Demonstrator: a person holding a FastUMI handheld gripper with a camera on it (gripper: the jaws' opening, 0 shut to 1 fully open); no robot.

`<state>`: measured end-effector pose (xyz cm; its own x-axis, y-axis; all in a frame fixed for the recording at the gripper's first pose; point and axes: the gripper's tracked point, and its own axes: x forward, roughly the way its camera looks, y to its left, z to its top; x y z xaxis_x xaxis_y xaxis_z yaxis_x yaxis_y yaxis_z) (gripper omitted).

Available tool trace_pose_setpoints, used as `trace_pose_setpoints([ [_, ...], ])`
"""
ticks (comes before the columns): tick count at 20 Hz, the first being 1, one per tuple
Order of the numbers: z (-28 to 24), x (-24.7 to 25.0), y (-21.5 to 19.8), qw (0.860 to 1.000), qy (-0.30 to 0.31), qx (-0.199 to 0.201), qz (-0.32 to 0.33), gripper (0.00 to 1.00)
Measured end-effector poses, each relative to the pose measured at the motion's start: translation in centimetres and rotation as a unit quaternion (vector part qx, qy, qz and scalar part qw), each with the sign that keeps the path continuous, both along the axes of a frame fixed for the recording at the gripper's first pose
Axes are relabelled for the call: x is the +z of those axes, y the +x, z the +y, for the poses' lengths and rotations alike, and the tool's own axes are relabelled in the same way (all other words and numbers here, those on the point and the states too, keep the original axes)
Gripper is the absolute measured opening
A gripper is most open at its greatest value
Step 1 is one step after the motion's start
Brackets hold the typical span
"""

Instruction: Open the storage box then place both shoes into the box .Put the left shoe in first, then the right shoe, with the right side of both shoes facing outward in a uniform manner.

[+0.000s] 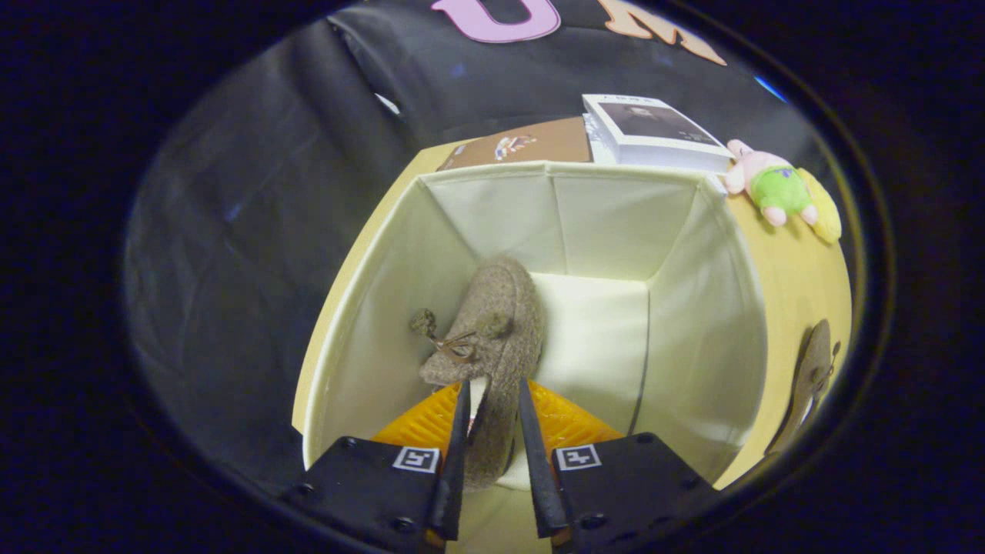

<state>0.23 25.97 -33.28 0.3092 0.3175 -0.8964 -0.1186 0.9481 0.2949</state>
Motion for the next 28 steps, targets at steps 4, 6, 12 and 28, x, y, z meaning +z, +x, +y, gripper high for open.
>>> trace_pose_setpoints([
  [4, 0.0, 3.1, 0.9, 0.998, 0.026, 0.024, -0.058, 0.79],
  [6, -1.2, 4.7, 1.3, 0.994, 0.014, 0.047, -0.096, 0.93],
  [12, -5.1, 9.2, 1.7, 0.976, -0.014, 0.092, -0.196, 1.0],
  [28, -24.6, 12.3, 1.9, 0.962, -0.097, 0.013, -0.255, 1.0],
])
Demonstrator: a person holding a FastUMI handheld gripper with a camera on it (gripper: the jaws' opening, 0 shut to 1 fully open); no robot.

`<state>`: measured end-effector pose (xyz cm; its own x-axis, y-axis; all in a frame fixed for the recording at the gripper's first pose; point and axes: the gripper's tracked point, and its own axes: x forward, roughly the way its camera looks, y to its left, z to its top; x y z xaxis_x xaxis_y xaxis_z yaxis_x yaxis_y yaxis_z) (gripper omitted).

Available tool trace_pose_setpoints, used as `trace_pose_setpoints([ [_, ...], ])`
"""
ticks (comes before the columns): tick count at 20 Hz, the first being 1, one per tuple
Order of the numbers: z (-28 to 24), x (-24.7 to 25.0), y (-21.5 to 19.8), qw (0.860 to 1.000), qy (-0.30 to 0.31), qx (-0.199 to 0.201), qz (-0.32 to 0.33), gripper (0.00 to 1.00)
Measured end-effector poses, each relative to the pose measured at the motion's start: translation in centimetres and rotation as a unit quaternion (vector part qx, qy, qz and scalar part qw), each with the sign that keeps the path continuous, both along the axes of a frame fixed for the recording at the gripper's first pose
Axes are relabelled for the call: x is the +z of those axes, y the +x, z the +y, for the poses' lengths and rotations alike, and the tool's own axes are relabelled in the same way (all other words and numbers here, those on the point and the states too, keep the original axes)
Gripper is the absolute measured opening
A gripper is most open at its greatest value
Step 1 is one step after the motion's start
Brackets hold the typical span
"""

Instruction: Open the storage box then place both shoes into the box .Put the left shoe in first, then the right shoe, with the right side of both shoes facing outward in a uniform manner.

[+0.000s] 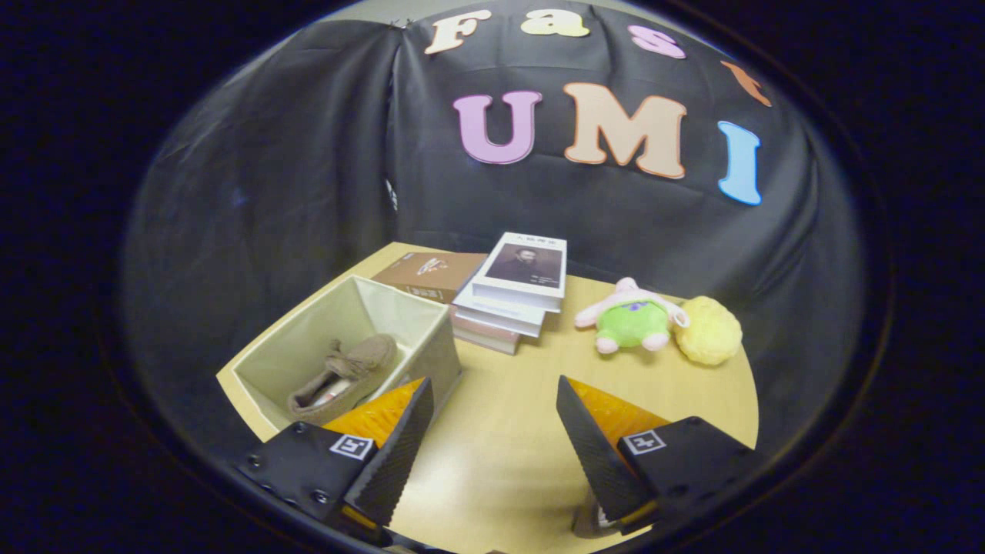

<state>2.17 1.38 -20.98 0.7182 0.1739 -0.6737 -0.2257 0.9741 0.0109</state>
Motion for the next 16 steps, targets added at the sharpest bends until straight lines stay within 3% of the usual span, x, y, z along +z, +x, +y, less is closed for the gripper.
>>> trace_pose_setpoints([
  [9, -12.3, -3.9, -3.6, 0.996, -0.037, -0.074, 0.045, 1.0],
  [16, -18.0, -8.5, -7.0, 0.989, -0.069, -0.081, 0.102, 1.0],
])
